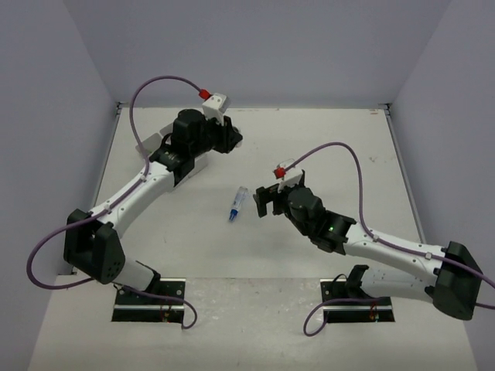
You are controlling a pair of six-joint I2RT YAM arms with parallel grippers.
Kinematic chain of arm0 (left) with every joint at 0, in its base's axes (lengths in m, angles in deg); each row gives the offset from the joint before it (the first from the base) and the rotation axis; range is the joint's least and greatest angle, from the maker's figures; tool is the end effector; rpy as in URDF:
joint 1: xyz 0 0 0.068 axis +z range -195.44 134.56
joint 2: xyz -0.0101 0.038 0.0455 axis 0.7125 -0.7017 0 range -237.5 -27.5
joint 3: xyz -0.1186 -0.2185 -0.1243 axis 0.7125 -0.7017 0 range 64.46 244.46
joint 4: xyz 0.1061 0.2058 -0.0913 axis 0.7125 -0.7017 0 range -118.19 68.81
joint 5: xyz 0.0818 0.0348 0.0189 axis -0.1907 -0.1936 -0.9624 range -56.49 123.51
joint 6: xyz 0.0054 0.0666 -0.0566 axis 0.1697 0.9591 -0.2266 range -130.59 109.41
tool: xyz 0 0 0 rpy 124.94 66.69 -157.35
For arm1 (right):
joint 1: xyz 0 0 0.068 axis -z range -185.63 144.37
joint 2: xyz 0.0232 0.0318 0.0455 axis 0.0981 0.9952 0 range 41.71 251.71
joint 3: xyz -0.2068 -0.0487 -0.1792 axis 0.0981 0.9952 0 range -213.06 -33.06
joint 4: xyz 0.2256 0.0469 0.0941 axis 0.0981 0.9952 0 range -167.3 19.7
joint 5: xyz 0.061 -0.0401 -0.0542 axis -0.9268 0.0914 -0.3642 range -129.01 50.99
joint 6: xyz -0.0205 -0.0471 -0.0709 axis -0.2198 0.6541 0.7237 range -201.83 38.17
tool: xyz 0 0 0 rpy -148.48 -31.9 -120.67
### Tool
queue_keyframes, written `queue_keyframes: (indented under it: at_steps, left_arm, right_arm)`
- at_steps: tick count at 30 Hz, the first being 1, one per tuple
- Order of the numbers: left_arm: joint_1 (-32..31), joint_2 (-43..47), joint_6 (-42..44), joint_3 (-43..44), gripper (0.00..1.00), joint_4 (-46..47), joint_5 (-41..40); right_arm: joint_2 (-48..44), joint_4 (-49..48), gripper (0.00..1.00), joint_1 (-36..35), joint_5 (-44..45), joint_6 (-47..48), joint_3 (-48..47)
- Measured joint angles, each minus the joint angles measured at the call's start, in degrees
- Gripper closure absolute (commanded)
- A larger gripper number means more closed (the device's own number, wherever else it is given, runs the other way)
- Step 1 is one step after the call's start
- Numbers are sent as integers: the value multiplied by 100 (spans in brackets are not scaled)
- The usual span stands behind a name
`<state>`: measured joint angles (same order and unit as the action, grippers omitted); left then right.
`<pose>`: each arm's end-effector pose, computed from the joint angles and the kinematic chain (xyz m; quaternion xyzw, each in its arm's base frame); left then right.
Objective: Sort the stationery into containers
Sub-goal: Place the stapler in the storage box.
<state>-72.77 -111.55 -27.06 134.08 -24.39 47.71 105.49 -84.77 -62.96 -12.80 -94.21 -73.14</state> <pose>0.3231 -0.1884 0.3365 0.1485 0.7904 -0.3111 0.5064 0.1773 0.2130 0.2767 -0.1720 0.7719 0.1853 0.5834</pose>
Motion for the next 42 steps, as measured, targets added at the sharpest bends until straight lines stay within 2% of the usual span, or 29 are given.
queue_keyframes:
  at_steps: [3,6,10,17,27,31,32,34,40,41,42]
  left_arm:
    - [240,-360,1162,-11,100,369,-579]
    - [651,-972,2011,-11,100,479,-593]
    - [1130,-1589,2689,-191,100,478,-552]
    - [1230,-1380,3156,-1035,100,994,-481]
    - [1527,-1274,3443,-1146,100,1255,-376]
    - [1604,-1223,3476,-1158,91,1270,-346]
    - [1607,-1213,3493,-1158,82,1279,-346]
    - [1607,-1213,3515,-1166,73,1302,-347]
    - [1609,-1213,3564,-1424,53,1402,-353]
    - [1609,-1212,3573,-1463,52,1407,-358]
    - [1609,-1207,3583,-1487,46,1417,-366]
  right_arm:
    - [-627,146,1,367,18,-306,533]
    - [-1124,303,1,573,40,-489,696]
    - [-1413,295,1,582,25,-602,697]
    - [-1308,320,1,593,-95,-654,697]
    - [-1274,316,1,593,-317,-694,697]
    - [-1199,318,1,593,-342,-697,697]
    - [-1186,318,1,591,-342,-697,697]
    - [-1167,318,1,593,-361,-697,697]
    - [-1166,322,1,593,-410,-697,697]
    - [-1166,321,1,593,-428,-697,697]
    - [-1166,325,1,593,-445,-697,697]
